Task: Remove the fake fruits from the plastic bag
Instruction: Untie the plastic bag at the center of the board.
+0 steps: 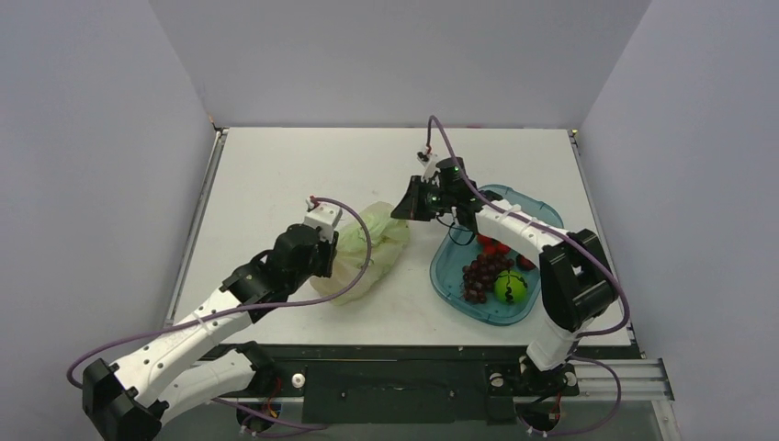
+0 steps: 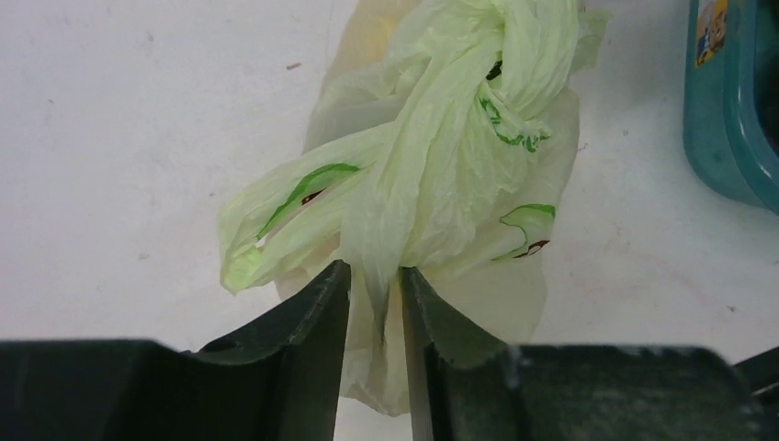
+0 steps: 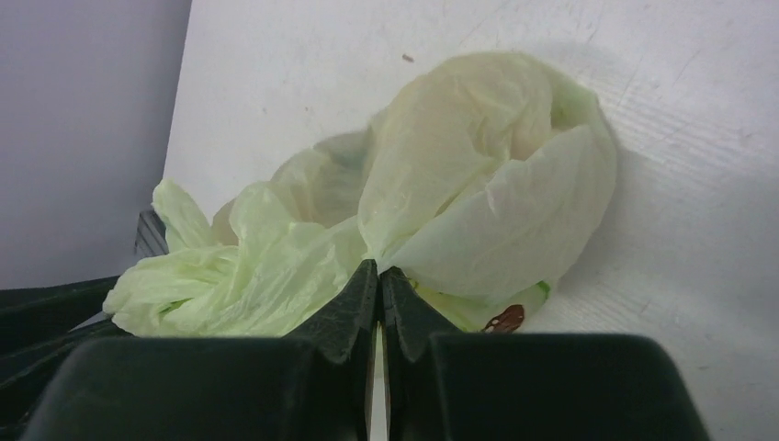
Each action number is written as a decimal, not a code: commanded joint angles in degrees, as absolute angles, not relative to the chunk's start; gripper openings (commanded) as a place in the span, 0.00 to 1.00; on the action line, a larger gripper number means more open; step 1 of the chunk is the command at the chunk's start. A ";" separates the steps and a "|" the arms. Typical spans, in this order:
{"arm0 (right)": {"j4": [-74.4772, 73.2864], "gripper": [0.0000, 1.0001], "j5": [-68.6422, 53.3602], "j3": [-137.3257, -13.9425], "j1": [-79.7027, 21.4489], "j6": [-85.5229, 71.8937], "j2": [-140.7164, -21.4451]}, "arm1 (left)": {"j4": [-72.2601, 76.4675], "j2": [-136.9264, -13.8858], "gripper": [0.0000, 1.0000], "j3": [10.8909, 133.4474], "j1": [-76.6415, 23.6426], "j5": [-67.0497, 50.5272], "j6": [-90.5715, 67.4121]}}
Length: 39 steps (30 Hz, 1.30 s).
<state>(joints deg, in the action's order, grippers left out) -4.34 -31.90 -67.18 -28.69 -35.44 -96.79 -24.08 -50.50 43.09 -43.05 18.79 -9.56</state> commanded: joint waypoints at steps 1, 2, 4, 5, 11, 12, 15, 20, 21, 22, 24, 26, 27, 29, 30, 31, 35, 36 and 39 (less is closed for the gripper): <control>-7.34 0.00 -33.89 -67.84 -31.15 -34.20 -97.21 | -26.57 -52.35 0.30 44.50 -43.11 14.06 -21.13; -8.71 0.00 -33.69 -67.52 -31.25 -34.37 -96.68 | -28.90 -52.28 0.36 45.42 -43.10 13.49 -21.63; -9.92 0.00 -33.58 -67.12 -30.91 -35.70 -95.55 | -33.67 -52.11 0.42 48.26 -43.07 12.39 -22.59; -10.50 0.00 -33.66 -67.31 -30.70 -37.14 -95.19 | -34.94 -51.94 0.46 49.18 -43.13 11.82 -22.98; -15.02 0.00 -37.38 -71.03 -30.65 -39.32 -95.76 | -39.34 -54.53 0.54 55.13 -43.04 10.79 -29.92; -16.04 0.00 -37.45 -71.85 -30.87 -38.39 -95.90 | -39.28 -55.20 0.54 55.90 -43.05 10.32 -31.14; -18.07 0.00 -38.80 -74.09 -30.77 -38.17 -96.84 | -40.43 -56.59 0.54 59.56 -43.04 8.92 -31.89; -19.08 0.00 -39.01 -77.30 -30.76 -39.37 -97.33 | -41.22 -62.98 0.54 62.76 -42.86 2.83 -25.74; -19.07 0.00 -38.93 -77.79 -30.94 -39.59 -97.36 | -41.79 -64.27 0.54 64.20 -42.73 1.85 -23.20; -19.12 0.00 -38.36 -77.88 -30.98 -39.89 -97.11 | -43.30 -66.83 0.54 64.80 -42.55 1.14 -22.45; -19.54 0.00 -37.89 -78.59 -31.50 -39.93 -96.89 | -44.36 -69.14 0.54 65.26 -41.59 0.27 -21.45; -20.65 0.00 -37.65 -79.50 -31.74 -39.02 -96.88 | -43.44 -69.47 0.54 64.05 -40.99 -1.82 -20.56; -21.55 0.00 -37.50 -79.73 -31.85 -38.67 -97.08 | -43.25 -69.45 0.54 63.10 -40.89 -2.19 -19.14; -23.01 0.00 -37.11 -80.17 -31.85 -38.08 -97.69 | -44.12 -69.88 0.54 62.54 -40.37 -2.55 -17.99; -23.37 0.00 -37.03 -80.34 -31.84 -38.06 -97.80 | -44.34 -70.12 0.52 62.43 -40.06 -3.01 -18.01; -23.62 0.00 -36.85 -80.64 -31.84 -37.97 -97.82 | -44.15 -70.08 0.50 61.84 -39.94 -3.39 -18.34; -23.74 0.00 -36.69 -81.56 -31.90 -38.09 -98.32 | -45.89 -68.96 0.07 60.20 -39.76 -1.53 -18.69; -23.73 0.00 -36.67 -81.58 -31.73 -38.16 -98.34 | -46.76 -68.54 0.00 60.58 -39.69 0.32 -18.48; -23.78 0.00 -35.29 -81.26 -30.98 -38.30 -98.31 | -50.88 -64.17 0.00 60.79 -39.66 4.85 -18.02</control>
